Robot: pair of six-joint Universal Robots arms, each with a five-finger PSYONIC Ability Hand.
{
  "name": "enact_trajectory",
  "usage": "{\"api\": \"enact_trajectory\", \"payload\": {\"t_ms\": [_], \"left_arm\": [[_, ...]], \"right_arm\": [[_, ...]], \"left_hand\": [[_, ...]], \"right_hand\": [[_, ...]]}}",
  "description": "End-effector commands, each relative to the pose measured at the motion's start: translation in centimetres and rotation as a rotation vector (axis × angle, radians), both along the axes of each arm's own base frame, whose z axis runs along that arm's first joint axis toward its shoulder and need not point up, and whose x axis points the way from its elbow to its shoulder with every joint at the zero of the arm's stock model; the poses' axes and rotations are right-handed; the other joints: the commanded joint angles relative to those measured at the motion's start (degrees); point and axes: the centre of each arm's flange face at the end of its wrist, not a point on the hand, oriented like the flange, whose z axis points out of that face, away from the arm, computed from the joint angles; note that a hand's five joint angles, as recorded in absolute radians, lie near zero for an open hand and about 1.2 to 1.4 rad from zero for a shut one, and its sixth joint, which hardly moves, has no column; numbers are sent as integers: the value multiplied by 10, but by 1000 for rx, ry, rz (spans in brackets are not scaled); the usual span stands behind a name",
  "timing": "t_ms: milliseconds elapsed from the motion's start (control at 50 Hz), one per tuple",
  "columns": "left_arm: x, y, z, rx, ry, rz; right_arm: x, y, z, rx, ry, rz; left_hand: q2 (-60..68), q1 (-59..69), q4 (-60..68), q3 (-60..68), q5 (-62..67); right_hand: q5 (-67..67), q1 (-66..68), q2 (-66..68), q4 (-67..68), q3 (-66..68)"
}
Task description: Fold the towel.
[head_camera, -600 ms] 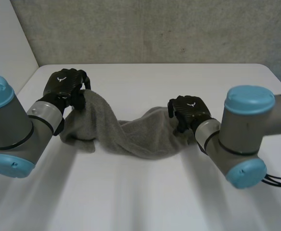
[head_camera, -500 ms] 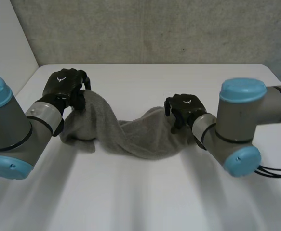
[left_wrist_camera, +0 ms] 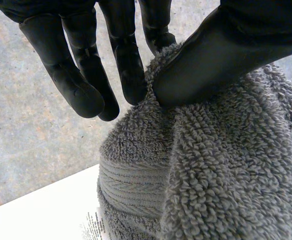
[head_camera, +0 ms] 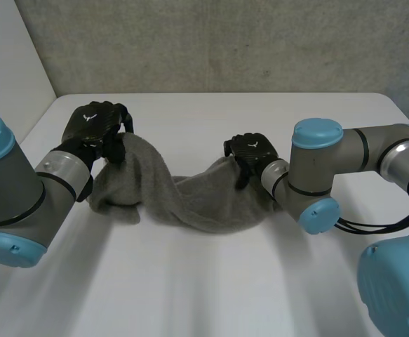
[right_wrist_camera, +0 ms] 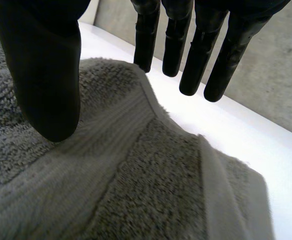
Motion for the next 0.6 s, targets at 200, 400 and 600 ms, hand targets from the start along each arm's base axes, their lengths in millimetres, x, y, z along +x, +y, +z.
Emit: {"api": "enact_trajectory", "payload": {"t_ms": [200,400,600], "left_arm": [[0,0,0,1,-1,0],[1,-1,1,-2,0,3],[3,0,24,-65,16,6]], "right_arm": [[6,1,-5,63,12,45],[-1,-1,24,43,-11,16],[-38,1,132,-128,-76,-63]], "left_hand": [[-129,-92,-105,-122,-206],[-129,-92,-105,-122,-206],[-129,-92,-105,-122,-206]], "right_hand": [[402,387,379,383,384],[521,506,498,502,503],[521,506,498,502,503]]}}
